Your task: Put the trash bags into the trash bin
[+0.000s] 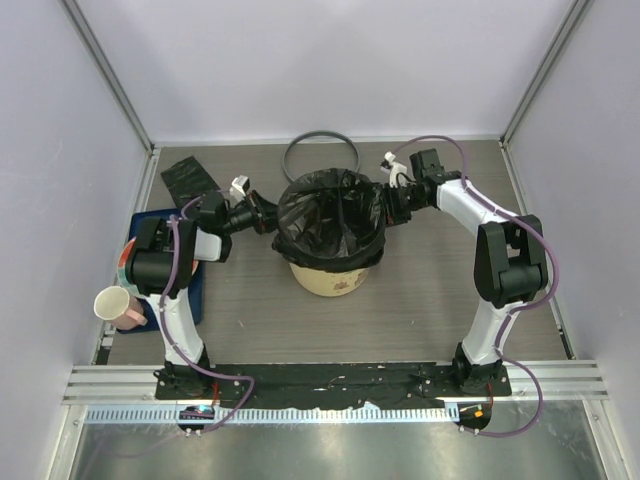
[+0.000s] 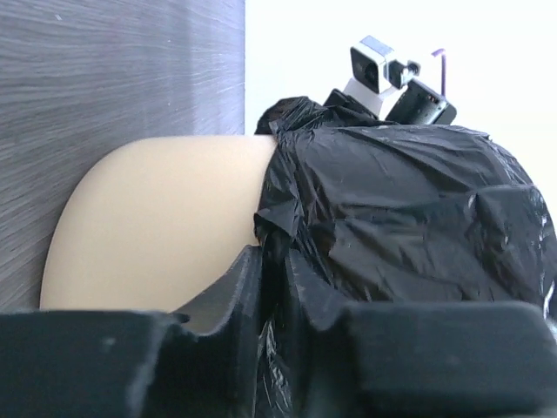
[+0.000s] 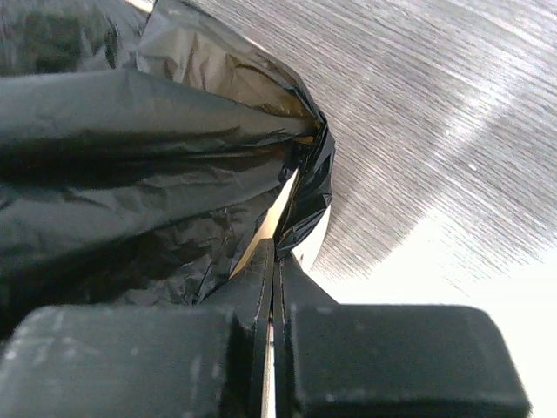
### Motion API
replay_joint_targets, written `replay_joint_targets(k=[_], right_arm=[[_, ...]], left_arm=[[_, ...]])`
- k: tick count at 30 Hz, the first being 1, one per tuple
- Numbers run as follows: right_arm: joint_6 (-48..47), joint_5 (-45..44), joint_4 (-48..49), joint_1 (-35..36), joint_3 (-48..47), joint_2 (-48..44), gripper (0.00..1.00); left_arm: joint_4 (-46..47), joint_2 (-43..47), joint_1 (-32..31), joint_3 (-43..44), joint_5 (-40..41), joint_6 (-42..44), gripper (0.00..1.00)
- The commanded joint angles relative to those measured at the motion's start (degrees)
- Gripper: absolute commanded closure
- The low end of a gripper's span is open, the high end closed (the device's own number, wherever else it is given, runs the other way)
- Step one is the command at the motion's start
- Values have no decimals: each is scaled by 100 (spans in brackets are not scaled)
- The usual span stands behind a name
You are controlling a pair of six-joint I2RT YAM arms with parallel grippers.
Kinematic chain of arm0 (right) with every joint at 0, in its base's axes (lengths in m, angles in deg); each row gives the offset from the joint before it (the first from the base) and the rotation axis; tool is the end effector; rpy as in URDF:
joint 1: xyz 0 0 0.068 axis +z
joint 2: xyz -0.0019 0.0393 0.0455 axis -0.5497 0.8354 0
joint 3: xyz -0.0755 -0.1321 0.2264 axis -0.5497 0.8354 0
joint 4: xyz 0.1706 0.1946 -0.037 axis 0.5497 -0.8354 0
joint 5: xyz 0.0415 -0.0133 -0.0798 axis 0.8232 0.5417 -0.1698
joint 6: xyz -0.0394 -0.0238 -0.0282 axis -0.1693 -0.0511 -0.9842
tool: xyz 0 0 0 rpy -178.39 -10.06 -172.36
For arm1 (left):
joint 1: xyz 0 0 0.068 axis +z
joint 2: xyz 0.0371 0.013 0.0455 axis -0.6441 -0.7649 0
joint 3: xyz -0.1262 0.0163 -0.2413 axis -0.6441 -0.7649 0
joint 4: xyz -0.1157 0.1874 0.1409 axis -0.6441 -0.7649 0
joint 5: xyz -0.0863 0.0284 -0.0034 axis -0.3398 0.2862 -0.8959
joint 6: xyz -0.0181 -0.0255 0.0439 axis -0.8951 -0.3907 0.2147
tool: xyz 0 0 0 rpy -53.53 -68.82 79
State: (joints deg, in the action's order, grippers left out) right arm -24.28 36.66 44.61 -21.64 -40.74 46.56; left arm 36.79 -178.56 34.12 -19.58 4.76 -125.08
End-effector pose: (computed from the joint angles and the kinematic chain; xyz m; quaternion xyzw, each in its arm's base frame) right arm 0.3722 0.1002 0.2168 -0.1691 0.8992 0.3517 0.1979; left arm 0.3637 -0.0679 0.1458 -0.1785 0.7109 -0.6619 0.1570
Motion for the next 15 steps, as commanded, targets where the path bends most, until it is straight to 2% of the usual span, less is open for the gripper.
replay_joint_targets(k=[1,2,4,5,6,8,10,15], right_arm=[[90,176,124,78,-290,-218,99],[55,150,89,69,-273,-226,99],[-7,141,28,16,-264,-270,99],[-25,141,-25,-1,-264,-288,99],[-33,149,-43,-28,-238,-323,99],[-77,149,-130,-72,-238,-367,99],[-78,167,-174,-98,-220,-411,99],[-86,211,-315,-107,-238,-473,99]], left_arm=[[612,-28,-79,39,-44,-191,87],[577,-19,-53,30,-88,-199,91],[533,34,44,4,-175,-200,88],[524,60,183,-66,-280,-226,72],[507,191,280,-136,-299,-226,62],[184,393,570,-495,-229,-69,49],[-116,831,869,-751,-211,186,46],[-2084,1983,1020,-1349,-133,1336,40]])
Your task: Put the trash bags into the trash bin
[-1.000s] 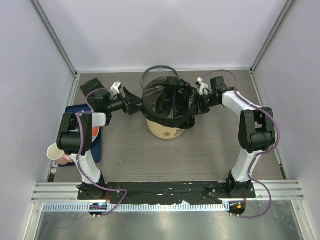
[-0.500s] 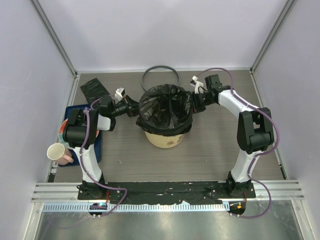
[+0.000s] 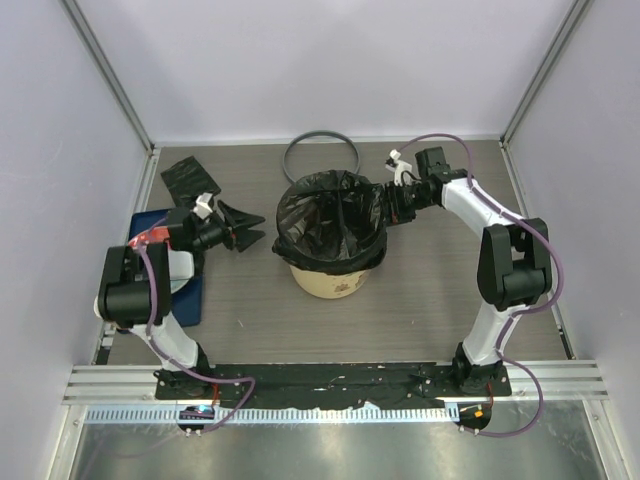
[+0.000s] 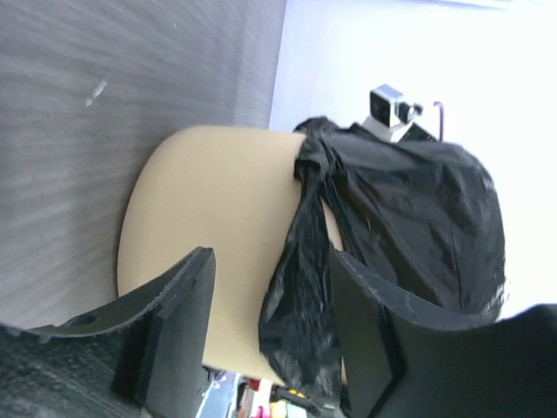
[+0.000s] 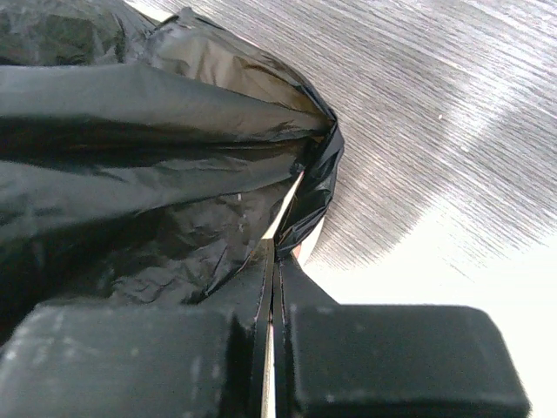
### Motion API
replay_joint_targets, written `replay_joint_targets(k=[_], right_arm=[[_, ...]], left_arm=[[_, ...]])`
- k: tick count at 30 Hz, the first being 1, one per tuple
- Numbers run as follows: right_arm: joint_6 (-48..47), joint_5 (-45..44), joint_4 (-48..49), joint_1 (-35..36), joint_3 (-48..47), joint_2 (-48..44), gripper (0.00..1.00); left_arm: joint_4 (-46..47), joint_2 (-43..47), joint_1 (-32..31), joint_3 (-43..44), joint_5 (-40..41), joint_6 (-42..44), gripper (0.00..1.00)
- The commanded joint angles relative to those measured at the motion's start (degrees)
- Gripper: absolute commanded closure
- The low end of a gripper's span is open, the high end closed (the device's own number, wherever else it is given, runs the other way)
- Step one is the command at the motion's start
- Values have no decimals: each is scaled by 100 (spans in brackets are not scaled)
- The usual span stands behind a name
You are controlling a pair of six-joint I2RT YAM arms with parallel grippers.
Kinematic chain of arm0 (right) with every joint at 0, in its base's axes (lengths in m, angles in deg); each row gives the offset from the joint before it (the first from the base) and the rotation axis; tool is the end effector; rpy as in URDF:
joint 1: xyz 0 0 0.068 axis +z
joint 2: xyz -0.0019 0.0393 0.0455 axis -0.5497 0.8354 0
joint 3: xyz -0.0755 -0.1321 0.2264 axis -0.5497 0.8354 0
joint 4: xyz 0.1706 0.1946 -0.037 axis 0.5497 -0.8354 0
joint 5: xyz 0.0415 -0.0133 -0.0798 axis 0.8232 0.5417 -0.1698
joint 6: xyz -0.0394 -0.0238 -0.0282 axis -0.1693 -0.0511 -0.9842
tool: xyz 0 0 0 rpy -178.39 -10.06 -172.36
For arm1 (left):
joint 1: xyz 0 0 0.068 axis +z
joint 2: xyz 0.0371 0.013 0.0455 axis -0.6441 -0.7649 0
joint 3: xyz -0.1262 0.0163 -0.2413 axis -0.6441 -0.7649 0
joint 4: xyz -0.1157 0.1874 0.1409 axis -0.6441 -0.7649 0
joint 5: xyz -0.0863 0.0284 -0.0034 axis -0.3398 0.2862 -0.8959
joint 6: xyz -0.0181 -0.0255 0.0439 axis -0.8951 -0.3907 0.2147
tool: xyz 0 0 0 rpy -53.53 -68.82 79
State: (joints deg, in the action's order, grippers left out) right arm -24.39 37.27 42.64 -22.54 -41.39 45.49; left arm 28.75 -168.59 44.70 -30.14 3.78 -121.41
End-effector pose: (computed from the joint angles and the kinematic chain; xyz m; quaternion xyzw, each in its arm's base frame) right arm 0.3702 0.0939 0.2255 -0.1633 0.8991 0.3547 0.1981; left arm 0.3209 -0.0043 0.1444 -0.2641 0.7115 -0.6264 0.1778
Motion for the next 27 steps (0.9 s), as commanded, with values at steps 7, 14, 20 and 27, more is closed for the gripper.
replay_joint_targets(k=[7,14,20,27], right_arm=[[-225,150,-268,-26,-137,-400,99],[-111,203,-145,18,38,-514,99],[-110,203,-83,70,232,-699,99],[188,273,31,185,487,-831,99]], left_arm=[[-1861,1586,-284,-681,116,1278,33],[-1749,1586,-952,-444,151,1464,32],[-1125,1446,-1067,-470,125,1157,32],[70,1191,-1250,-540,291,453,33]])
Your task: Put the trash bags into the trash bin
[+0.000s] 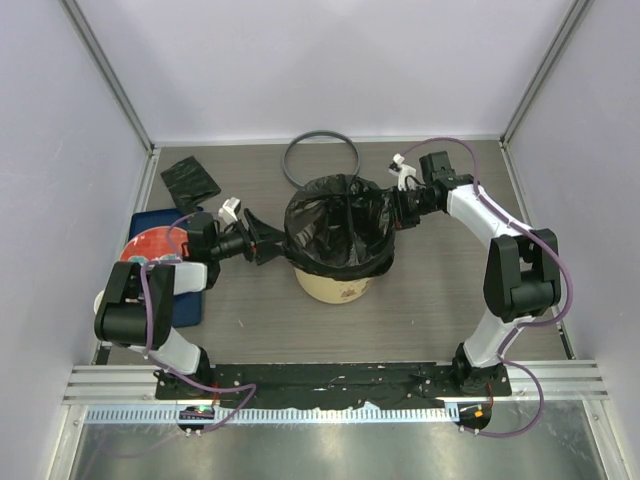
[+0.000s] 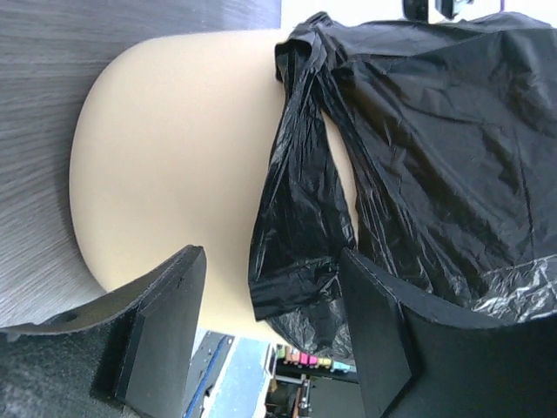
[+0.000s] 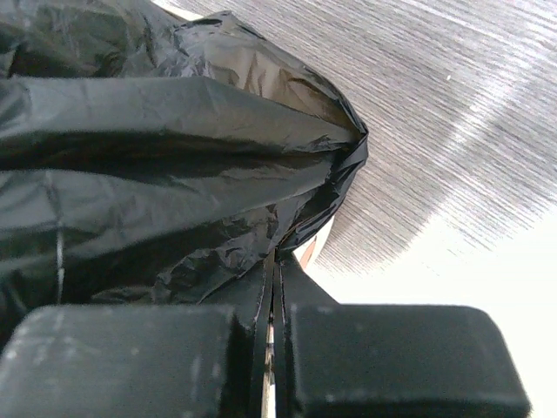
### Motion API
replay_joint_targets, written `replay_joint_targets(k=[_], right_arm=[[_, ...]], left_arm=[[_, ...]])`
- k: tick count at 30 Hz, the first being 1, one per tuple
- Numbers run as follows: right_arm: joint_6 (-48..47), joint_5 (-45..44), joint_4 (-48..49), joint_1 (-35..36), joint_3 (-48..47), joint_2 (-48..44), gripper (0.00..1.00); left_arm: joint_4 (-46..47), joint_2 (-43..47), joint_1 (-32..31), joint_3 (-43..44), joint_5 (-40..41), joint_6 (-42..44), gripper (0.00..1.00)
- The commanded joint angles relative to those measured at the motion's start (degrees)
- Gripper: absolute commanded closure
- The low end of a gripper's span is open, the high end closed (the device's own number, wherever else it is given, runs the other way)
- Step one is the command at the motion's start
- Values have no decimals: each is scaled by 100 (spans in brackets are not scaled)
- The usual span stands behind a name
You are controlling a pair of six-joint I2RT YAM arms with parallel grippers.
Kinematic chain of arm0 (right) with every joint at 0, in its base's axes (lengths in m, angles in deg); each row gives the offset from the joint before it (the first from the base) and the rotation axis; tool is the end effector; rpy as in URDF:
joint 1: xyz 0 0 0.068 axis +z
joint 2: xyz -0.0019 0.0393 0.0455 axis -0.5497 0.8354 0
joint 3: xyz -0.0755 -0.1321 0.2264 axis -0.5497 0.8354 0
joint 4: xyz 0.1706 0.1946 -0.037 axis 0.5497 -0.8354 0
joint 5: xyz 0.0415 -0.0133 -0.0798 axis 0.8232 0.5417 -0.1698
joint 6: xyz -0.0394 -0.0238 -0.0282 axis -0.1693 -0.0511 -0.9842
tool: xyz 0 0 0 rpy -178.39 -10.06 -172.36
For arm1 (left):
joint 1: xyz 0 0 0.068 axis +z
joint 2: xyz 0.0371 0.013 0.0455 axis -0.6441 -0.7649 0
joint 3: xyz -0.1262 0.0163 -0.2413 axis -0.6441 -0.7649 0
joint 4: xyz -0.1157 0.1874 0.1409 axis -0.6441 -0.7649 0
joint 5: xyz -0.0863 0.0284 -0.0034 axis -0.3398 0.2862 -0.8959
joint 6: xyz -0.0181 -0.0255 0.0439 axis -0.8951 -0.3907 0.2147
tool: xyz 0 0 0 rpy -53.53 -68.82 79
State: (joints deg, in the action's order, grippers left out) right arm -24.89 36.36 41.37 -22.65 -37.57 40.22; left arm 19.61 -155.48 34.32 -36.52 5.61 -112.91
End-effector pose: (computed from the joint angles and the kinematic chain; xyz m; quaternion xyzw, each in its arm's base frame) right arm 0.3489 0.0887 0.2366 -0.1652 0.9009 0.3465 0.2028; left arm 0.2774 -0.0576 0.1659 -0.1668 0.7506 -0.6183 0.1628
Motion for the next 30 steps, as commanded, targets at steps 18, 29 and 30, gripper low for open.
replay_joint_targets(k=[18,29,30], right_arm=[[248,303,79,82,166,-339,99],[-341,663,-870,-261,420,-910,99],[-359,716,-897,-261,482,-972,99]], left_arm=[[1217,-466,190,30,134,-820,40],[-2413,1398,508,-569,29,788,39],[-2460,1521,464,-631,-6,806,38]])
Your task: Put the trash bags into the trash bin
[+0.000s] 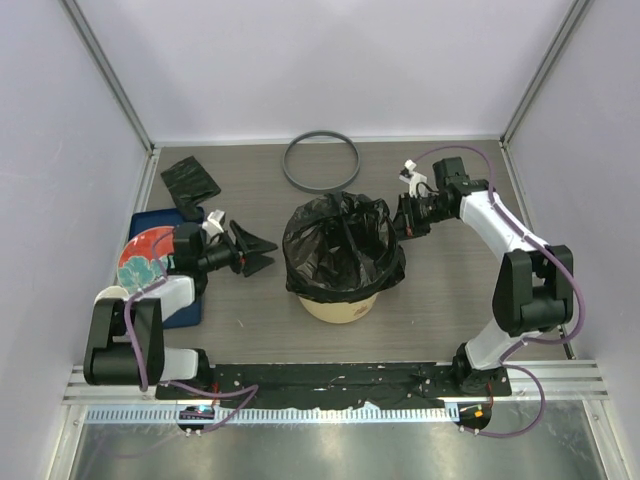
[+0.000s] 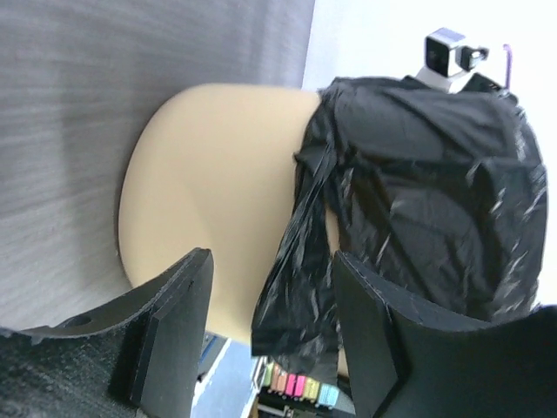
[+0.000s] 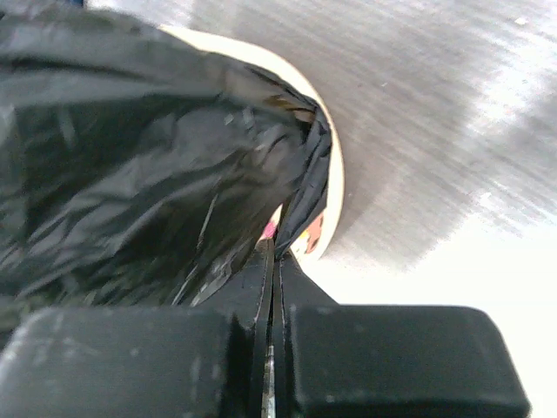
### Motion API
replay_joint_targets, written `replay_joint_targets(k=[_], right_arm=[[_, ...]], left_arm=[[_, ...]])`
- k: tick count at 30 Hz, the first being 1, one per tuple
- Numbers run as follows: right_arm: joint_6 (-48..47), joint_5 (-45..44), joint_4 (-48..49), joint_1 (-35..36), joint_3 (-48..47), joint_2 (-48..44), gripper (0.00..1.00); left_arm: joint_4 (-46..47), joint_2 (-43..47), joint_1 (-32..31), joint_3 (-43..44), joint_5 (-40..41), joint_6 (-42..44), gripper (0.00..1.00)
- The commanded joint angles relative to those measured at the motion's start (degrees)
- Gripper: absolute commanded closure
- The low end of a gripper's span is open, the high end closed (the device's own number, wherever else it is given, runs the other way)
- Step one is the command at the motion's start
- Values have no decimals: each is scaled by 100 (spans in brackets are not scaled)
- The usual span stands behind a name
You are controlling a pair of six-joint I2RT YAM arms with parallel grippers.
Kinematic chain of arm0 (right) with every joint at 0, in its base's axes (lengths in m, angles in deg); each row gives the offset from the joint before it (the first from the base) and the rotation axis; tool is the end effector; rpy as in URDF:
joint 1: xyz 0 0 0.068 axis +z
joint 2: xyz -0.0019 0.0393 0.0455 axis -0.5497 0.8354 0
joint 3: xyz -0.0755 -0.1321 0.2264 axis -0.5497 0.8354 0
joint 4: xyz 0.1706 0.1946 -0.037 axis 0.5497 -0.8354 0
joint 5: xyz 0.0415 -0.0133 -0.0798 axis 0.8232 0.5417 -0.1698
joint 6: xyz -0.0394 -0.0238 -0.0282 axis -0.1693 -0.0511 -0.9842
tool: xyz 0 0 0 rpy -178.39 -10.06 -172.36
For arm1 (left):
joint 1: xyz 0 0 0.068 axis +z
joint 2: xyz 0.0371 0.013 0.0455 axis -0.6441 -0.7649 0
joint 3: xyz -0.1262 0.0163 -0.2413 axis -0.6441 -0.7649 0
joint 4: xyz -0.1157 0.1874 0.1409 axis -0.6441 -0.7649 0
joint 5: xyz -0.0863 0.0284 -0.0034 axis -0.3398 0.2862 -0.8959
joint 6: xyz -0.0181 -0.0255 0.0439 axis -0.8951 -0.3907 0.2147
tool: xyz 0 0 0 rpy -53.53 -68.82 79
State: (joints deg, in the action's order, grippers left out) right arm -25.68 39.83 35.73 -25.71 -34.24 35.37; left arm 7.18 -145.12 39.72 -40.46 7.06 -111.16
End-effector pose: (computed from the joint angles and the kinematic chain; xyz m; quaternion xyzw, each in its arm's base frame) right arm 0.3250 0.0678 0.2438 -0.1415 0.9019 0.3677 0.1772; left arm 0.2503 -0.0305 0.1723 -0.2299 0.7551 -0.5900 0.1698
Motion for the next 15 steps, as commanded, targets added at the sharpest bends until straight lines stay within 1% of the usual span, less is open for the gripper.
replay_joint_targets(k=[1,3,4,5,8,11,14,15], right_arm=[[-289,403,-342,45,272,-592,99],[-289,474,-359,45,457,-645,99],[-307,500,-386,45,510,-698,99],[-342,527,-447,45,554,-733,99],[-377,606,-465,45,677,-891,99],[-202,650,-377,53,783,-900,99],[-9,694,-229,53,871,-909,99],[18,720,-158,62,958,-927,99]], left_arm=[[-1277,782,-241,-290,-168,667,37],[-1620,1074,-523,-326,-177,895,34],[-1751,1363,-829,-326,-168,1009,33],[-2048,1479,-945,-317,-133,1105,33],[-2122,1664,-1122,-282,86,1300,32],[-1885,1550,-1113,-247,104,1151,32],[-1297,1244,-1131,-282,165,809,33],[-861,1103,-1131,-264,209,694,33]])
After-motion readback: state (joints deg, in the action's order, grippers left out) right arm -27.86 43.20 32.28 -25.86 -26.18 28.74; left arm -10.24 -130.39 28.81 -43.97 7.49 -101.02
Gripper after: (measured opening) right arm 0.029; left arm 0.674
